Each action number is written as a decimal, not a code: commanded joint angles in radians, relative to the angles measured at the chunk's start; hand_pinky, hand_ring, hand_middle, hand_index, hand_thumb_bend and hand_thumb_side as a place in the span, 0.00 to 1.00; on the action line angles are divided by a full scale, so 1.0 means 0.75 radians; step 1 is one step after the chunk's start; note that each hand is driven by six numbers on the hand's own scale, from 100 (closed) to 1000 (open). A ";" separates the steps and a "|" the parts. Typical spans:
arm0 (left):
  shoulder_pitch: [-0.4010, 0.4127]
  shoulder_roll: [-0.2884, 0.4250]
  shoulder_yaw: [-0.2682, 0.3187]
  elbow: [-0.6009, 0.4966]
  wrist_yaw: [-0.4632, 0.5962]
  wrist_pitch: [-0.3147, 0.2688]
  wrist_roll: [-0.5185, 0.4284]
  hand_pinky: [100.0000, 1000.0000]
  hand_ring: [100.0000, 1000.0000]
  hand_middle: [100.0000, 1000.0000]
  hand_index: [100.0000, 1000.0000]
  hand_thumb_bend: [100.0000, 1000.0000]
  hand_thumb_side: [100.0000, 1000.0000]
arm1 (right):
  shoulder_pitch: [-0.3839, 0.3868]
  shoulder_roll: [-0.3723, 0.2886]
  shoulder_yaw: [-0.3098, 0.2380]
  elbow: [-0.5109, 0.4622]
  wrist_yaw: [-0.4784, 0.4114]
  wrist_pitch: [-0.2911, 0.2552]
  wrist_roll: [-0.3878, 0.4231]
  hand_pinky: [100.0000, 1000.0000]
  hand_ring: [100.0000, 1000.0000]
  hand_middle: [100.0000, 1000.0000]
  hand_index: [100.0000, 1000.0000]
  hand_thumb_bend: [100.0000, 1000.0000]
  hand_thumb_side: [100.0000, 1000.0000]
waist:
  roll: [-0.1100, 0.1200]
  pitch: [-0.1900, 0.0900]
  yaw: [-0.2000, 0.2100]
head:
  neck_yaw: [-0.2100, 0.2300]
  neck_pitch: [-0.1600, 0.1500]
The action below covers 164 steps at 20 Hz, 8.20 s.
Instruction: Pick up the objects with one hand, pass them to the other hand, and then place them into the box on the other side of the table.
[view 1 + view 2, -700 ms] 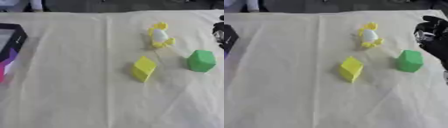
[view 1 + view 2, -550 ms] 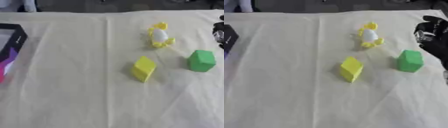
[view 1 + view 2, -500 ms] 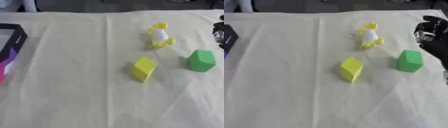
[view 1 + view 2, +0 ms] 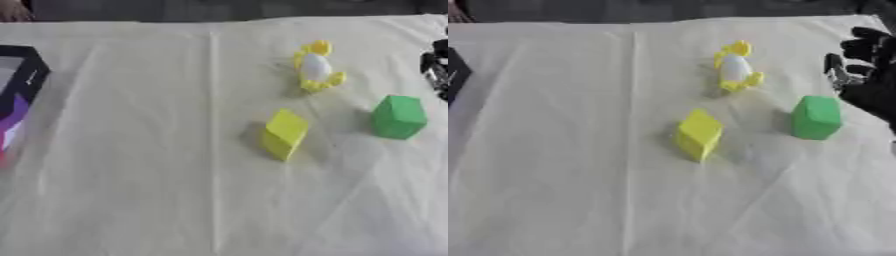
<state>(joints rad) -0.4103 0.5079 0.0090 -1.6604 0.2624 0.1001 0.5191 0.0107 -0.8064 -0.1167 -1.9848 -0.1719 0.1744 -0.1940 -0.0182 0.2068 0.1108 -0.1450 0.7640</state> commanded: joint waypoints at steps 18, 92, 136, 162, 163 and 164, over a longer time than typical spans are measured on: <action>-0.029 0.059 -0.004 -0.028 -0.004 0.020 -0.022 0.71 0.76 0.80 0.84 0.12 0.83 | -0.188 -0.659 -0.007 0.467 0.190 -0.325 0.819 0.97 0.94 0.88 0.96 0.46 0.05 | -0.005 -0.003 0.015 | -0.078 -0.047; -0.036 0.069 -0.004 -0.045 0.008 0.021 -0.022 0.71 0.76 0.80 0.84 0.11 0.84 | -0.241 -0.643 0.032 0.617 0.236 -0.207 0.792 0.95 0.91 0.82 0.93 0.28 0.25 | -0.001 0.018 0.042 | -0.122 -0.055; -0.069 0.038 -0.021 -0.055 0.017 0.026 -0.037 0.72 0.76 0.81 0.84 0.10 0.86 | -0.268 -0.528 0.122 0.648 0.476 -0.403 1.037 0.98 0.93 0.84 0.97 0.55 0.08 | 0.012 0.088 0.089 | -0.190 -0.072; -0.069 0.021 -0.021 -0.059 0.022 0.021 -0.037 0.72 0.76 0.80 0.84 0.10 0.87 | -0.310 -0.452 0.190 0.703 0.572 -0.328 0.974 0.95 0.89 0.67 0.86 0.52 0.19 | 0.008 0.117 0.116 | -0.192 -0.093; -0.069 0.021 -0.021 -0.058 0.021 0.021 -0.038 0.72 0.76 0.80 0.84 0.10 0.88 | -0.311 -0.452 0.190 0.703 0.577 -0.319 0.965 0.95 0.88 0.65 0.84 0.52 0.19 | 0.007 0.116 0.115 | -0.191 -0.092; -0.068 0.021 -0.021 -0.058 0.021 0.021 -0.039 0.72 0.76 0.80 0.84 0.09 0.88 | -0.311 -0.452 0.190 0.703 0.580 -0.310 0.956 0.94 0.86 0.60 0.80 0.52 0.19 | 0.007 0.115 0.114 | -0.190 -0.092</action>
<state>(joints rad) -0.4496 0.5078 -0.0156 -1.6853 0.2732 0.1185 0.4906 -0.2113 -1.1139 0.0342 -1.4551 0.2541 -0.0662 0.5333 -0.0194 0.2988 0.1976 -0.2879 0.7054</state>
